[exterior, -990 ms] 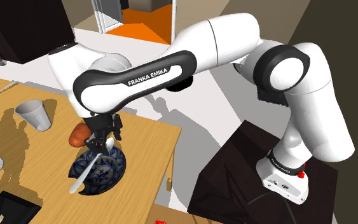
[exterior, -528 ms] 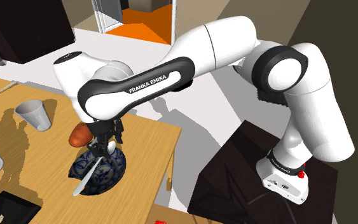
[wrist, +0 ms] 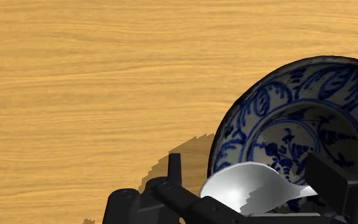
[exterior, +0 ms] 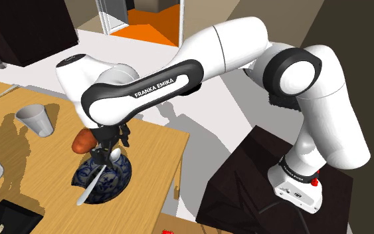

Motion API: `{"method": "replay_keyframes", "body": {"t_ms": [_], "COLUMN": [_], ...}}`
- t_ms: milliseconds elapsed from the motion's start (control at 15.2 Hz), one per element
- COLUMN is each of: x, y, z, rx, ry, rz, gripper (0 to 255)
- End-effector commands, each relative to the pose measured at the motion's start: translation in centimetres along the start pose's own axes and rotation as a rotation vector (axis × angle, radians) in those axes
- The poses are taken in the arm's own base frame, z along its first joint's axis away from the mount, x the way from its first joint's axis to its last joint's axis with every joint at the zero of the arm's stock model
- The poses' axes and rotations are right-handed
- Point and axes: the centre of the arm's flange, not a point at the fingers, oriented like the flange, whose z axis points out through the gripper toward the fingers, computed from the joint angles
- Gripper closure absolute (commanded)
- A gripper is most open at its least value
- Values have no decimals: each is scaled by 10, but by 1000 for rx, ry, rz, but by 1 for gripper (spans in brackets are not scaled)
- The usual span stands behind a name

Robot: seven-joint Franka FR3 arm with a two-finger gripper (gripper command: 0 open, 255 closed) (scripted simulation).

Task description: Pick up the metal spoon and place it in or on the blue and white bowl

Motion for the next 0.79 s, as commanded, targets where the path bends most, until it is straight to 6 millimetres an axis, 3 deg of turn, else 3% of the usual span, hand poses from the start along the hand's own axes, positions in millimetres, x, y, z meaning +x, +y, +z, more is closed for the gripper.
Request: {"method": "replay_keyframes", "body": {"t_ms": [0, 264, 726], "x": [0, 0, 0], "y": [0, 0, 0], "z": [0, -50, -50], "rx": [0, 0, 0], "ry": [0, 0, 0], "rz": [0, 0, 0], "gripper": [0, 0, 0]}}
